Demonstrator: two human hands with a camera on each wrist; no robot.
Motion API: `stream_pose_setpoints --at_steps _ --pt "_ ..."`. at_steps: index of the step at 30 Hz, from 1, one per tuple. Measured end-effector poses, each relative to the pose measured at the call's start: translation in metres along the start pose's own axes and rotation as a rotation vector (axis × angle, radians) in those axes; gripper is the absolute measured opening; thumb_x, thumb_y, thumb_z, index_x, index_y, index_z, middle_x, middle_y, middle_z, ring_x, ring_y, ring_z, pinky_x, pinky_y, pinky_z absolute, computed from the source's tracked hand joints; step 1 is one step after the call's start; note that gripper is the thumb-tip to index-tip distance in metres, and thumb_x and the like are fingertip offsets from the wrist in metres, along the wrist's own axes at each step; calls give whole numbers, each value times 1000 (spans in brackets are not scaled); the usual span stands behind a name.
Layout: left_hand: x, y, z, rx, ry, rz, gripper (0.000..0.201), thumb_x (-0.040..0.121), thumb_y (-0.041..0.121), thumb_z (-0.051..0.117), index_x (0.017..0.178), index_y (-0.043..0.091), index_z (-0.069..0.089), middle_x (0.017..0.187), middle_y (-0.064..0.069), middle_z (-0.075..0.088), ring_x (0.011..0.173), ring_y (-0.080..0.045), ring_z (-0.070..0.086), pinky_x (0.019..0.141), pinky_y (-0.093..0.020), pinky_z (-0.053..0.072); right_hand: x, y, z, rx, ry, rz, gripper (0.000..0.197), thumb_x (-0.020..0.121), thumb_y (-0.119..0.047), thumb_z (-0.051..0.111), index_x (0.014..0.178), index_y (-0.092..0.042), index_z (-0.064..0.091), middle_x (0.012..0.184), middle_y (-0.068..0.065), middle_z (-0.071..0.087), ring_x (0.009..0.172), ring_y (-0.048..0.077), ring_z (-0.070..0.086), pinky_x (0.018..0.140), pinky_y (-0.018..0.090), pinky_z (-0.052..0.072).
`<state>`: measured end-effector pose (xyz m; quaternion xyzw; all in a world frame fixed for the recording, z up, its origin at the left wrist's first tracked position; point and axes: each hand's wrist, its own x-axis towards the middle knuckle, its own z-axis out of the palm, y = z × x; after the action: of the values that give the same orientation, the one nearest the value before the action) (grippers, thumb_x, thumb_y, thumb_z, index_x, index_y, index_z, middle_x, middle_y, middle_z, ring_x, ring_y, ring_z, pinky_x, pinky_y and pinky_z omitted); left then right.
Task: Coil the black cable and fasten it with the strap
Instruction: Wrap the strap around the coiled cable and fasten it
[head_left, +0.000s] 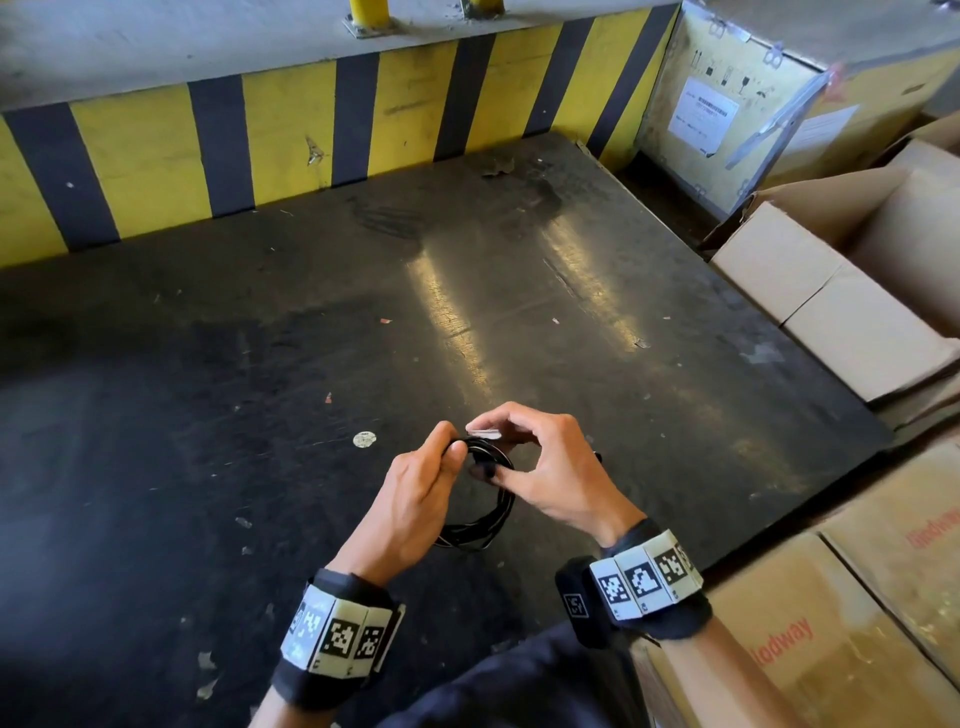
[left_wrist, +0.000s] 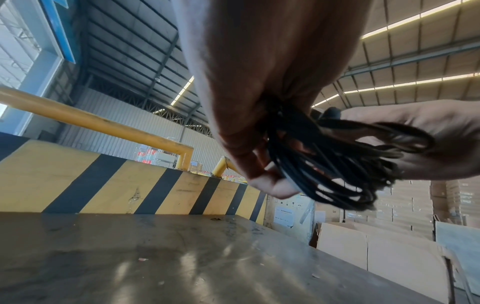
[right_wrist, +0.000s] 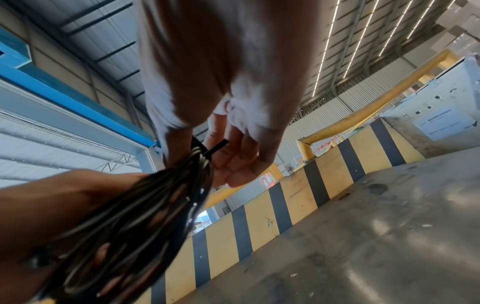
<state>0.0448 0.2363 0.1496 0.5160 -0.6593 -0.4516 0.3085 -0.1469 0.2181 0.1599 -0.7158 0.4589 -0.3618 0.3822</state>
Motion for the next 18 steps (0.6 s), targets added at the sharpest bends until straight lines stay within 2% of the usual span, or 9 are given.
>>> stream_pose_setpoints --at_steps 3,6,8,10,12,15,18 --pt "2 2 1 -56 -19 -14 30 107 35 37 86 14 40 62 5 35 50 -13 35 48 -50 44 1 4 -1 -18 60 -45 22 83 -21 86 102 -13 77 92 -5 80 85 8 75 83 20 58" --pt "4 5 3 -136 -45 -29 33 105 37 38 84 11 39 63 3 34 48 -12 35 46 -36 43 1 7 -2 -32 100 -90 19 86 -26 83 97 -10 77 90 -4 81 80 6 74 77 21 59" --pt "5 5 5 -174 -61 -39 34 104 38 38 82 13 37 62 5 34 47 -10 33 47 -30 41 1 9 -1 -47 114 -93 19 89 -28 79 91 -9 76 85 -4 79 75 8 73 73 27 60" --pt "6 3 8 -172 -68 -56 34 106 36 38 82 12 36 58 11 34 45 -9 34 48 -34 42 1 11 -1 -56 126 -62 22 92 -30 77 83 -10 72 77 -6 74 69 11 69 68 34 58" --pt "6 2 10 -163 -66 -69 33 107 35 37 82 13 36 56 10 34 45 -11 34 48 -37 42 2 14 0 -59 139 -40 26 93 -31 74 77 -12 66 74 -3 69 68 17 64 67 37 54" --pt "7 0 12 -120 -67 -55 31 107 33 37 80 19 37 57 4 34 44 -12 34 48 -37 39 1 14 2 -78 150 -21 34 95 -31 71 70 -10 60 70 2 59 66 20 56 63 36 48" --pt "7 -1 16 -105 -59 -36 30 108 31 38 79 24 38 51 9 36 41 -8 34 47 -34 37 3 17 2 2 146 78 40 97 -24 69 66 -3 56 61 10 50 58 22 46 57 33 38"
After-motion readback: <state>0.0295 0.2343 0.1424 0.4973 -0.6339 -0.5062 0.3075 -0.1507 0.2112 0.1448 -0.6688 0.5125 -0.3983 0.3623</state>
